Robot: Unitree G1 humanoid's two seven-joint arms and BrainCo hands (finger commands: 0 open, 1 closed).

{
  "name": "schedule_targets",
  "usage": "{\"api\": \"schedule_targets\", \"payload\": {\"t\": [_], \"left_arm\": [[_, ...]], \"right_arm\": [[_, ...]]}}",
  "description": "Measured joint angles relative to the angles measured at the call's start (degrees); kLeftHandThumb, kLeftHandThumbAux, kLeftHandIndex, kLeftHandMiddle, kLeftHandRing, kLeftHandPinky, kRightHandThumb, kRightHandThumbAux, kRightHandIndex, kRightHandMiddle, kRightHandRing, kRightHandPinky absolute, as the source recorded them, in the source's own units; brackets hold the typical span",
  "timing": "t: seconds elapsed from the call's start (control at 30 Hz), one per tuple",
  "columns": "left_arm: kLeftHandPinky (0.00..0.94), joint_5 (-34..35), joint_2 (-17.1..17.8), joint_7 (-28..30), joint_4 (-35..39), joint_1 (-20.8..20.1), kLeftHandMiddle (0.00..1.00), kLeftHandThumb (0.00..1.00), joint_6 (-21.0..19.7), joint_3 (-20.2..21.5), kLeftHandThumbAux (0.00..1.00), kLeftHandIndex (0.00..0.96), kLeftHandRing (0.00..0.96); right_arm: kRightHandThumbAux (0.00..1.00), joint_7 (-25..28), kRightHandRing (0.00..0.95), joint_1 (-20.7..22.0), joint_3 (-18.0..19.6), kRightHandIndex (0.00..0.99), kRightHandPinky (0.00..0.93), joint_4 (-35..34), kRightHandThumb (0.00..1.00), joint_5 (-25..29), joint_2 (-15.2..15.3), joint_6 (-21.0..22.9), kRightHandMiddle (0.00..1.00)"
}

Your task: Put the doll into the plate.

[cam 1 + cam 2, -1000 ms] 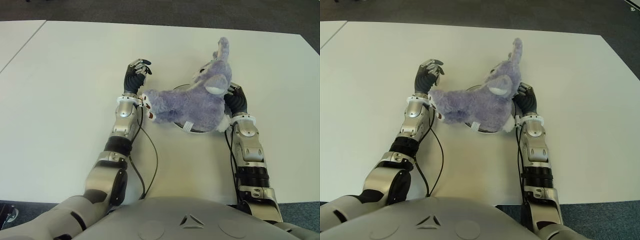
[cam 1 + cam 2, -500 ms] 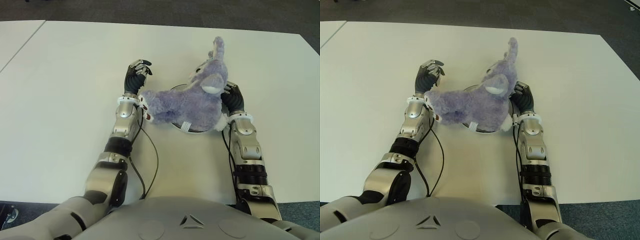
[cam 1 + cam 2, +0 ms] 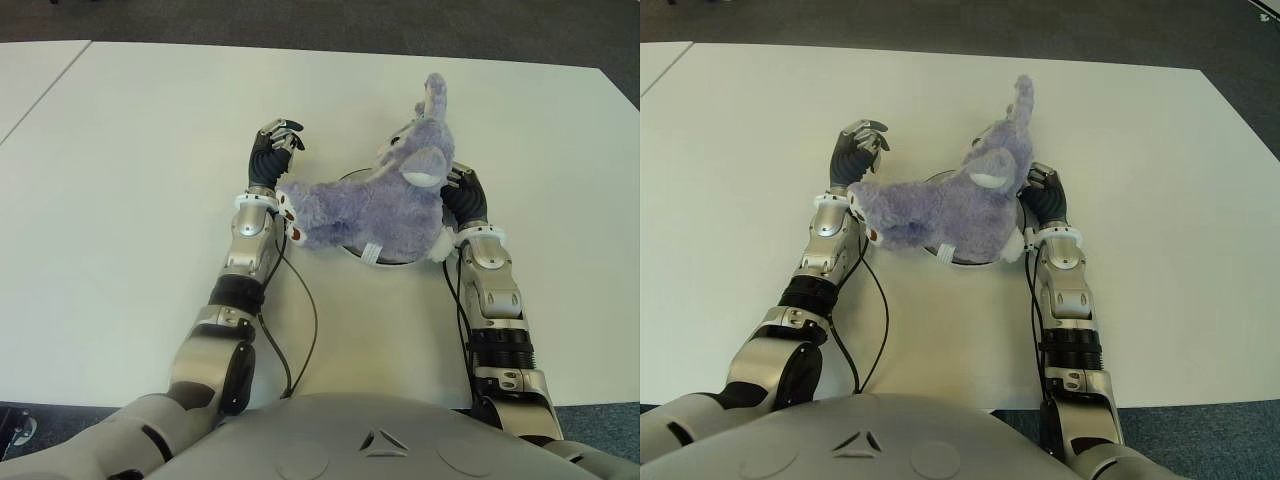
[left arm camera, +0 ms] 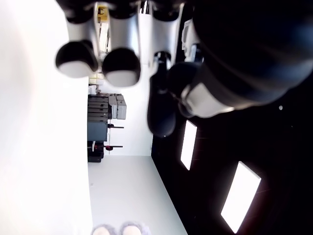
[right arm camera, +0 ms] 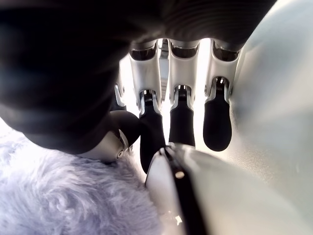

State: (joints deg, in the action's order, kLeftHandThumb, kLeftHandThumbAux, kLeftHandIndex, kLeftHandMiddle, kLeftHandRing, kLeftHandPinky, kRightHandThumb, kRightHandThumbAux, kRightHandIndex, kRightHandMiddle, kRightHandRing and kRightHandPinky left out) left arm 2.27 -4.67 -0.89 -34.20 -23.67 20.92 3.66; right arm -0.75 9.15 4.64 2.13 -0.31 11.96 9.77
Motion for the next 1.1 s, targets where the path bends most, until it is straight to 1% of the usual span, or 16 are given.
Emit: {"api": "schedule_targets", "payload": {"t": [0.27,0.57,0.87,1.1], "left_arm": [[0.866,-0.04,-0.08,-0.29,0.60,0.34,0.879,0.709,-0.31,-0.01,0.706,0.442,0.883],[0.865,-0.03,-0.17,-0.30,0.95,0.52,0.878,0.710,-0.85,-0.02,0.705,0.442,0.882],[0.872,-0.02,-0.19,-0.30,0.94,0.52,0.880,0.711,-1.16,0.08,0.705,0.442,0.882],[0.866,-0.02,-0.14,-0.30,0.92,0.51,0.879,0.711,-1.32,0.15,0.705,0.442,0.882]], "right_arm": [[0.711,-0.63,0.867,-0.23,0.37,0.442,0.871,-1.21,0.719,-0.29,0.01,1.64,0.882],[0.712,-1.97,0.854,-0.80,2.16,0.442,0.859,-2.18,0.717,-0.33,0.04,2.18,0.869],[0.713,-3.07,0.847,-2.50,5.39,0.442,0.845,-3.73,0.715,0.02,0.07,2.19,0.852],[0.713,-4.46,0.840,-2.74,8.14,0.442,0.851,-3.97,0.716,0.53,-0.11,2.19,0.845]]}}
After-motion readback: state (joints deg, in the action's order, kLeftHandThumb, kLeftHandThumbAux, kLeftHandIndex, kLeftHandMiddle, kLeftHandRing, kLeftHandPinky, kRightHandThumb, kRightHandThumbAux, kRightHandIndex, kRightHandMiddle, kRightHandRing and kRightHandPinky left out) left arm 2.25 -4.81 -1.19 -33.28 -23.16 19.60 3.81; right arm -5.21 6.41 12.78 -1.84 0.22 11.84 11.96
